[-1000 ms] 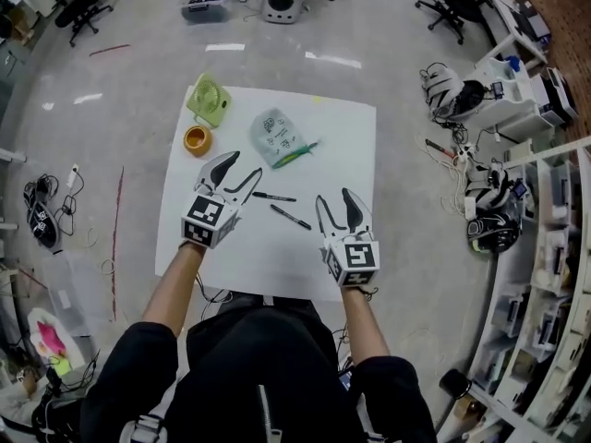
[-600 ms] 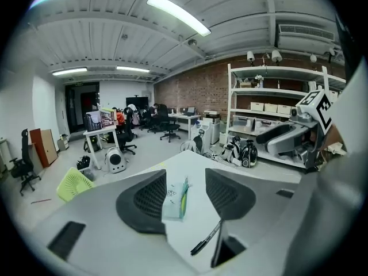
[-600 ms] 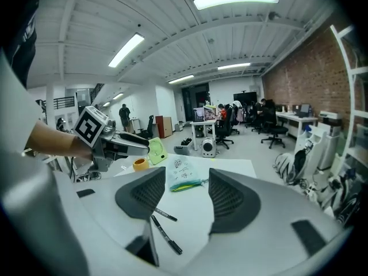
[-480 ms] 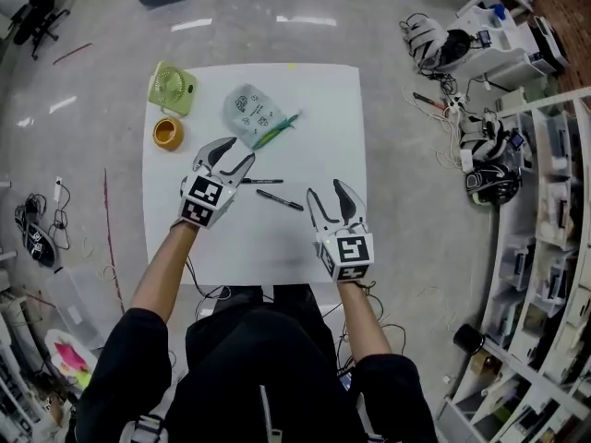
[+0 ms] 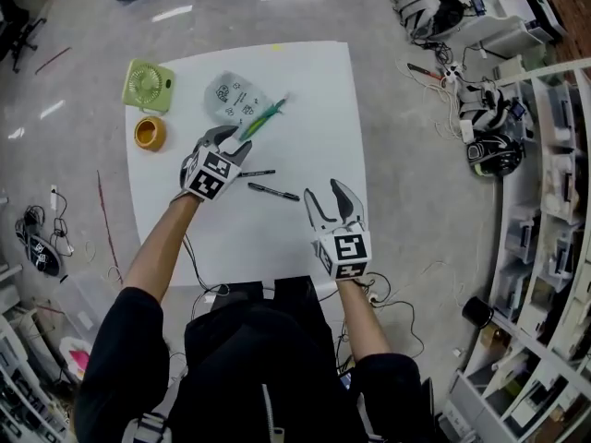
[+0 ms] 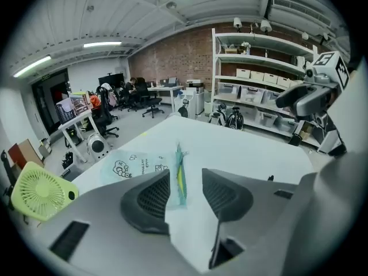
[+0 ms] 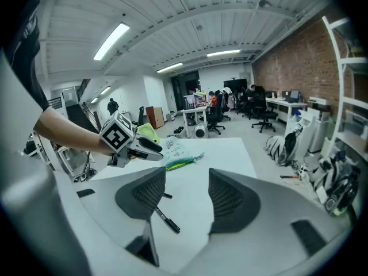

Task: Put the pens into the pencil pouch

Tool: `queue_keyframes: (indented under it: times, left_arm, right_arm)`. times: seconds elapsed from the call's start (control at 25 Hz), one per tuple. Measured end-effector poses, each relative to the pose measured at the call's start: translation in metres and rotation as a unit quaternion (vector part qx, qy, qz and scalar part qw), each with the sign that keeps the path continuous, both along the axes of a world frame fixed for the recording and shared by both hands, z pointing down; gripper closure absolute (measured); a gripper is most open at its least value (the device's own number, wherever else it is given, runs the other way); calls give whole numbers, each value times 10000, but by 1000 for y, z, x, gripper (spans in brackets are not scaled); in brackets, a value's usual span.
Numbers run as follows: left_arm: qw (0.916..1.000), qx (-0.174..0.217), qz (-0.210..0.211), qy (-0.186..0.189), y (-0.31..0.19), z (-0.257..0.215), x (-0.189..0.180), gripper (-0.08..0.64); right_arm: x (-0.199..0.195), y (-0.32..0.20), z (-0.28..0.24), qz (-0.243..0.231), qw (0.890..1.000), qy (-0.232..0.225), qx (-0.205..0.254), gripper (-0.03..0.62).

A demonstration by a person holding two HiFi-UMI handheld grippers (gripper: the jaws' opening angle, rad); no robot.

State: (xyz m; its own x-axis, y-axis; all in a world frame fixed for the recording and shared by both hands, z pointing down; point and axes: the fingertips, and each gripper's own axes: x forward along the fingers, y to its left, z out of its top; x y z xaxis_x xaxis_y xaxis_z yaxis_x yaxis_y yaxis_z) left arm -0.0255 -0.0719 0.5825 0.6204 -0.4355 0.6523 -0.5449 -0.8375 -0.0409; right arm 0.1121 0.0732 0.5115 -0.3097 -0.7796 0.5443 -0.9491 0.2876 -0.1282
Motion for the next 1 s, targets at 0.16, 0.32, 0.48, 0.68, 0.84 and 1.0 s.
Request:
queue_keyframes:
  times: [0.16,0.32,0.48,0.68,0.84,1.0]
  left_arm:
    - [9995,-195,56,-253,-10,28,5,374]
    - [9982,-347,25,-489,-15,51,4,387]
    - [9969,-425,-20,-657,-18,68,0,418]
    - [9964,-523,-34,-661,-18,76,-1,487]
    - [9982,-444,-185,-348,-22,66,-1,514]
    - [9988,-337,-363,12,-28,42,-4,518]
  right_arm:
    - [2,8,10,100,9998,-16,-144,364]
    - [4,18,19,176,9995,-10,-256,365]
    - [5,21,23,224,9992,-14,-324,367]
    - [6,24,32,227,9988,-4,-427,371]
    - [1,23,39,114,9986,-23,-507,371]
    - [-11,18,45,-131,9985,76,-535,371]
